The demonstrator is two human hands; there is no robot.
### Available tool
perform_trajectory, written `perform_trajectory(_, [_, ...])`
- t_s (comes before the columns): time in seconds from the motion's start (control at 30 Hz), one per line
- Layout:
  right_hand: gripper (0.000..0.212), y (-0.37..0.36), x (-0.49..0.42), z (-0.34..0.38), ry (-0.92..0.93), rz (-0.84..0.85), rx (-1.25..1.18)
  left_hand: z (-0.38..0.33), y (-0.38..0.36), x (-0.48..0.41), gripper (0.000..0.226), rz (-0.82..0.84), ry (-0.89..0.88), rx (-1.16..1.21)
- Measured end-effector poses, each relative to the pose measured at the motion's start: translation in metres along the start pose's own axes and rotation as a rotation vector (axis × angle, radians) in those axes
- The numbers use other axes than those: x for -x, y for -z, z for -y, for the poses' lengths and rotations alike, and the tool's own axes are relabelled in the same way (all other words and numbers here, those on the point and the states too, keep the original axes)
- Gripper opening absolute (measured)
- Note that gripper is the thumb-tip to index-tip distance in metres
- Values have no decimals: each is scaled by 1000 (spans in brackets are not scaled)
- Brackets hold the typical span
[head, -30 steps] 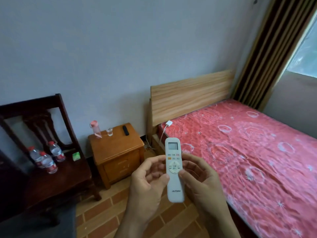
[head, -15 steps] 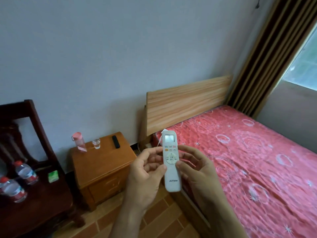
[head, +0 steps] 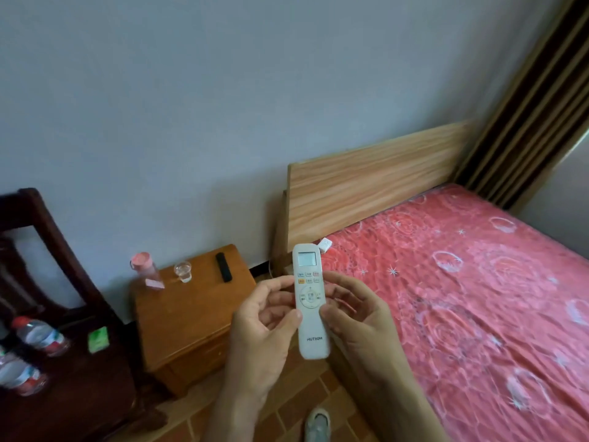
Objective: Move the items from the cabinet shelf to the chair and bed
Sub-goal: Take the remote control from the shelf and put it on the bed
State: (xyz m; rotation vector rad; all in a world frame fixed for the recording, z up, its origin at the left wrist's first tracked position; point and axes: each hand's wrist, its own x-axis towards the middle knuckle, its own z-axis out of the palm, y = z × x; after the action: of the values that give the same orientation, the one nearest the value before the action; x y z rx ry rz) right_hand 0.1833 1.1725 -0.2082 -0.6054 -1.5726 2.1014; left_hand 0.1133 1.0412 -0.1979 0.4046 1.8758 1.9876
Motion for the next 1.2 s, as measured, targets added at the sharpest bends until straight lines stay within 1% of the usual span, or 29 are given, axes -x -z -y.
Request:
perform_trajectory(0.13, [46, 18, -63, 6, -28, -24, -18, 3, -30, -61, 41, 0, -1, -38])
perform_trajectory(0.33, [44, 56, -164, 43, 2, -63, -44, -12, -96, -163, 41, 24, -40, -77])
perform_trajectory(0.43, [45, 74, -200, 59, 15, -87, -87, -19, -125, -201, 40, 71, -44, -64])
perform_trajectory(0.53, [45, 91, -231, 64, 31, -151, -98, -19, -150, -237, 39, 115, -18, -64])
perform_trajectory(0.77, [47, 117, -305, 54, 16, -296, -56, 6, -184, -323, 42, 243, 61, -44])
perform_trajectory(0.97, [47, 124, -377, 37, -9, -444, -20, 38, -203, -414, 37, 372, 124, -8])
perform_trajectory(1.1, [47, 132, -413, 21, -33, -552, -12, 61, -218, -460, 29, 439, 190, -31])
perform_trajectory(1.2, [45, 144, -432, 2, -68, -627, -14, 82, -229, -486, 29, 506, 224, -87])
